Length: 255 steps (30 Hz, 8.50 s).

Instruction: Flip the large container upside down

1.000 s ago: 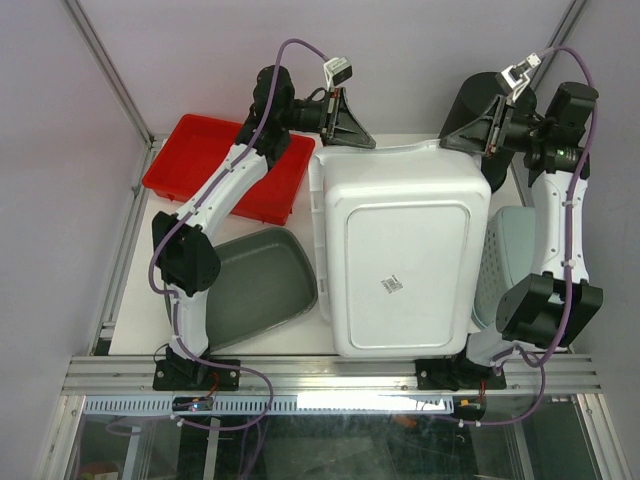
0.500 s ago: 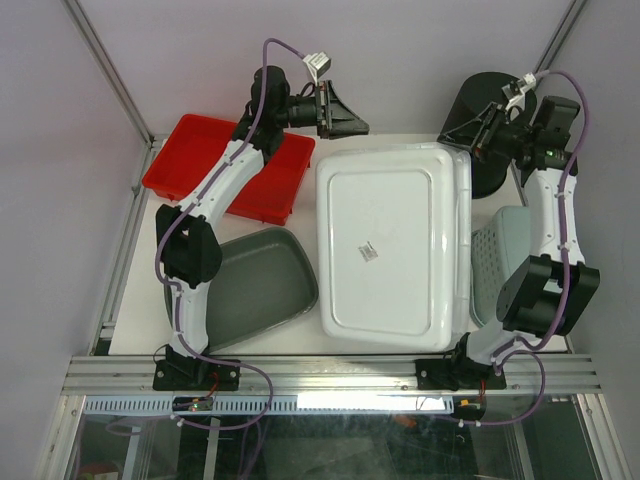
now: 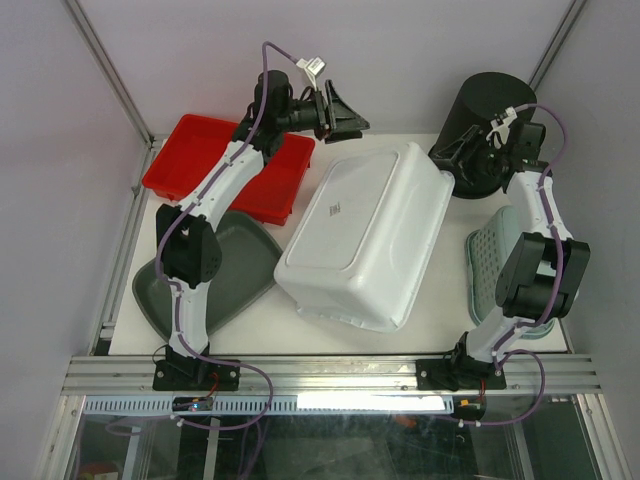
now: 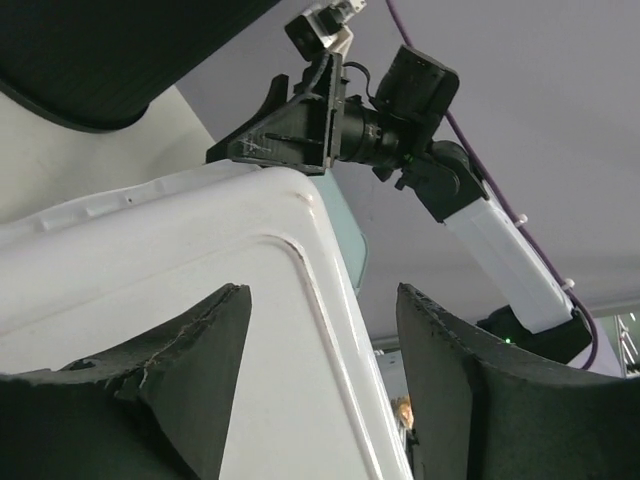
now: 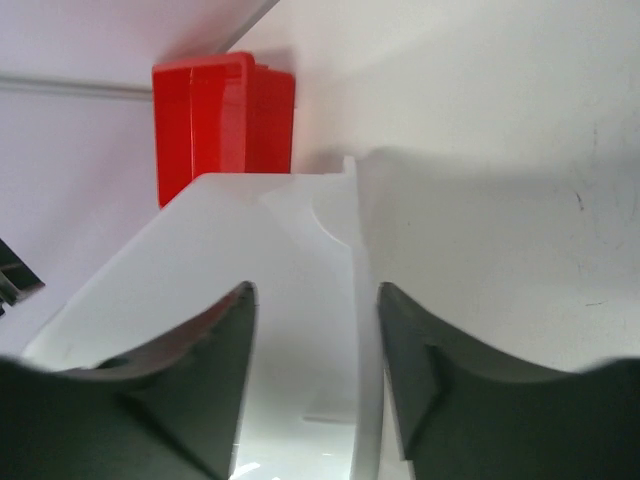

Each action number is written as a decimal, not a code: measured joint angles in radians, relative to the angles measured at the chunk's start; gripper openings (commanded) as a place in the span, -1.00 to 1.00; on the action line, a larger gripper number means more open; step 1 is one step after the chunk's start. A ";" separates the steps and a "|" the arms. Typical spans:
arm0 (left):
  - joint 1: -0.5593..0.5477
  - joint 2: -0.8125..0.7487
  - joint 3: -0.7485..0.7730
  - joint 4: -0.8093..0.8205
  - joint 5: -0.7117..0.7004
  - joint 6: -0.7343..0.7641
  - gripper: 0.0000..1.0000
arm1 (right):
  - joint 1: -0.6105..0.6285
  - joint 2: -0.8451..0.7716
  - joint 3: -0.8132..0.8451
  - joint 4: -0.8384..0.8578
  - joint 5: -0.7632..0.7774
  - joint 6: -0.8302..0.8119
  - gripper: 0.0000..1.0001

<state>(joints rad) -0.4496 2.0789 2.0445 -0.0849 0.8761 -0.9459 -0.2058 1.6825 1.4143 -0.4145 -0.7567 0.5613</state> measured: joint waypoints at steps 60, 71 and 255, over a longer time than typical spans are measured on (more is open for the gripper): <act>-0.193 -0.409 -0.700 -0.541 -0.300 0.433 0.90 | 0.461 -0.315 -0.247 -0.149 0.635 -0.087 0.99; -0.211 -0.411 -0.728 -0.510 -0.279 0.429 0.91 | 0.428 -0.525 -0.291 -0.242 0.838 -0.146 0.98; 0.871 -0.264 -0.755 0.799 0.343 -0.817 0.24 | 0.333 -0.735 -0.389 -0.187 0.714 -0.080 0.94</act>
<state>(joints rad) 0.4210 1.8153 1.2892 0.7143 1.2186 -1.7626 0.1276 0.9474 1.0252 -0.6018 -0.0425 0.4816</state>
